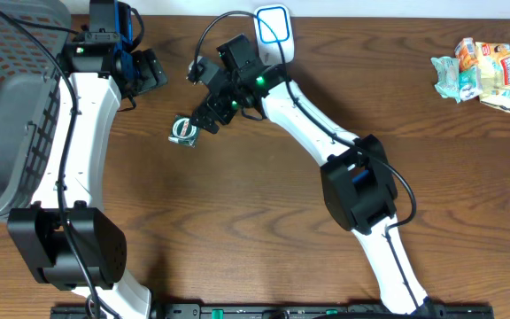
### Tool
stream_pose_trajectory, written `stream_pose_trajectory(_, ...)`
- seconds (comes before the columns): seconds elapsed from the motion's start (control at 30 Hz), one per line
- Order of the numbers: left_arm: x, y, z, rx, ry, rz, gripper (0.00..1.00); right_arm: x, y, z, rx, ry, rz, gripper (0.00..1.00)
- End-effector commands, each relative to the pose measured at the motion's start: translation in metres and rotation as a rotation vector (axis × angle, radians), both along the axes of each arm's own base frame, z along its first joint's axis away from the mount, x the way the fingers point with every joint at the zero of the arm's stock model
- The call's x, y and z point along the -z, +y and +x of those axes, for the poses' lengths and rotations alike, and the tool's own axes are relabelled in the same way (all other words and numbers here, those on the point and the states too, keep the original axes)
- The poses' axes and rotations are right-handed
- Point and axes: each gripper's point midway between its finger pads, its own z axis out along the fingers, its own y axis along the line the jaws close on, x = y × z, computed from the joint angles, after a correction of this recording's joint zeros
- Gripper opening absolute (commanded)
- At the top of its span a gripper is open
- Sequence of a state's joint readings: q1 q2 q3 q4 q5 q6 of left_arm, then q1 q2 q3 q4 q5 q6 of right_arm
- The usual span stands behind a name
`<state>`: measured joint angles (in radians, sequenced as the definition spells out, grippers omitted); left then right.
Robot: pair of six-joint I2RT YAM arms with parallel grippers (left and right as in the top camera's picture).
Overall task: Scan the item barcode
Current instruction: 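Move the right gripper over the green Zam-Buk tin and grasp it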
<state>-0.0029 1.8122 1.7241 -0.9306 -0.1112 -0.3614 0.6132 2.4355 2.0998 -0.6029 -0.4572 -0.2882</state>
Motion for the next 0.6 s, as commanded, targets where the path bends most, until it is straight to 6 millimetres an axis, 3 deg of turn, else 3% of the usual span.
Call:
stream_pose_trajectory(0.0,0.000,0.002,0.001,-0.001,0.001,0.014,0.98,0.012,0.009,-0.006,-0.131,-0.053,0.007,0.99)
stream_pose_trajectory(0.13,0.000,0.002,0.001,-0.001,0.002,0.014,0.98,0.023,0.017,-0.021,-0.273,-0.081,0.033,0.98)
stream_pose_trajectory(0.43,0.000,0.002,0.001,-0.001,0.001,0.014,0.98,0.021,0.034,-0.039,-0.439,-0.174,0.061,0.93)
stream_pose_trajectory(0.57,0.000,0.002,0.001,-0.001,0.002,0.014,0.98,0.020,0.042,-0.041,-0.465,-0.216,0.060,0.98)
